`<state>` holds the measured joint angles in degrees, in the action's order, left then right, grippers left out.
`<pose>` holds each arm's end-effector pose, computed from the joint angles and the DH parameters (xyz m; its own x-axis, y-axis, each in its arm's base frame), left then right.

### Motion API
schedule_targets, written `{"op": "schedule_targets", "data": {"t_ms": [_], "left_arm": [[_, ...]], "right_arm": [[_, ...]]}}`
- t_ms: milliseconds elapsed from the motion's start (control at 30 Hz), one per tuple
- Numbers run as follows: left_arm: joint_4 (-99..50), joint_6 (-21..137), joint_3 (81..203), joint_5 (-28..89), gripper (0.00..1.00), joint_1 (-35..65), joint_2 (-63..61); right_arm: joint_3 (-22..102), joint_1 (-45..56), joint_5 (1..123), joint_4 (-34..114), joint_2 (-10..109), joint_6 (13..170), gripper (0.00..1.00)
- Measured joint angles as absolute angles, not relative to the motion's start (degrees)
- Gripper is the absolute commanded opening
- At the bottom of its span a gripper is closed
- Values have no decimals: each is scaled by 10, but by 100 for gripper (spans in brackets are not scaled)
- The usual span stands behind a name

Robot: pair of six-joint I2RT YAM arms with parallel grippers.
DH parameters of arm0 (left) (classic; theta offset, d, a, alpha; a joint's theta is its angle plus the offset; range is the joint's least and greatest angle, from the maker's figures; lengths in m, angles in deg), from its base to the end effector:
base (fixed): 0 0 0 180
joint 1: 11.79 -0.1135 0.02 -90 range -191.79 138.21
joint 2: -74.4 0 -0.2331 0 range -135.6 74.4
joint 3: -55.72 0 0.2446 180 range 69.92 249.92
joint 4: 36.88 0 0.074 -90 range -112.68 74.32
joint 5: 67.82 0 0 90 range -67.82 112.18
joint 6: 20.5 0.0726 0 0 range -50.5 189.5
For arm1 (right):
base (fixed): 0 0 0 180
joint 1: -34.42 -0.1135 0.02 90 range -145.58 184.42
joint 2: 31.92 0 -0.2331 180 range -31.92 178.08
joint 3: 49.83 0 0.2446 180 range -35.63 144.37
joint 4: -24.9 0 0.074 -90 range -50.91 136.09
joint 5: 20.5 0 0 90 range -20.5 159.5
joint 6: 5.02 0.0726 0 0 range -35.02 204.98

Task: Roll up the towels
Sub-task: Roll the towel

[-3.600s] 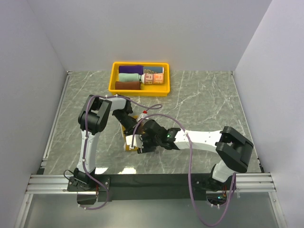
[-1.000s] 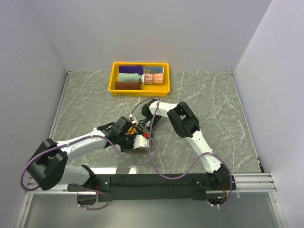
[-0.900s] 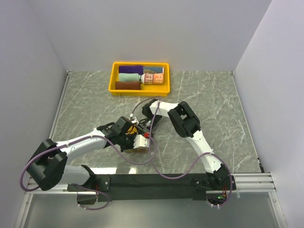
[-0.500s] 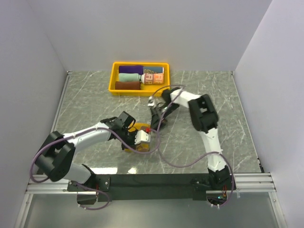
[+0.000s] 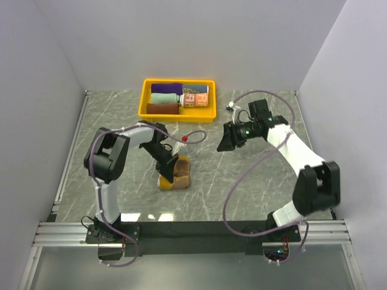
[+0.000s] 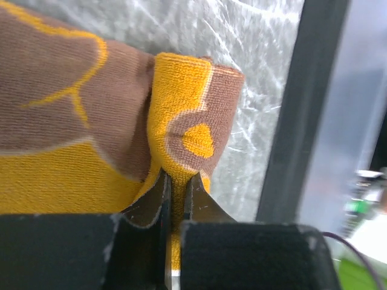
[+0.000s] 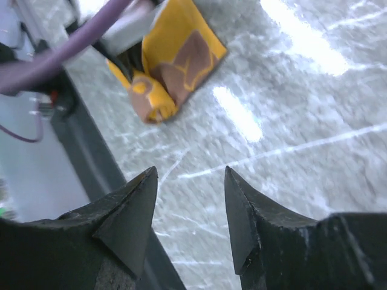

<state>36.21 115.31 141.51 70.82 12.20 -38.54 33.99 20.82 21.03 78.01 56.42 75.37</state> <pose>0.2582 -0.1745 0.0965 -0.5215 0.7507 -0.4057 0.7470 0.1717 -0.6423 0.3007 0.1287 0.2241 -0.7183 -0.2877 -0.6334 -0.6748 0.5093 0.5340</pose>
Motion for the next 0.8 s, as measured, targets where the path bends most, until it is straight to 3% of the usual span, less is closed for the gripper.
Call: {"op": "schedule_targets", "data": {"t_ms": [167, 300, 367, 467, 800], "left_arm": [[460, 1155, 1508, 736, 1, 105, -485], [509, 1160, 1550, 745, 3, 100, -528], [522, 1164, 1559, 748, 4, 99, -539], [524, 1165, 1560, 750, 5, 98, -541], [522, 1165, 1553, 755, 9, 96, -541]], "right_arm": [[246, 180, 268, 728, 461, 748, 54], [220, 77, 324, 696, 440, 718, 57], [219, 5, 366, 676, 449, 696, 59], [219, -86, 418, 636, 478, 656, 74], [225, -238, 554, 543, 624, 525, 73]]}}
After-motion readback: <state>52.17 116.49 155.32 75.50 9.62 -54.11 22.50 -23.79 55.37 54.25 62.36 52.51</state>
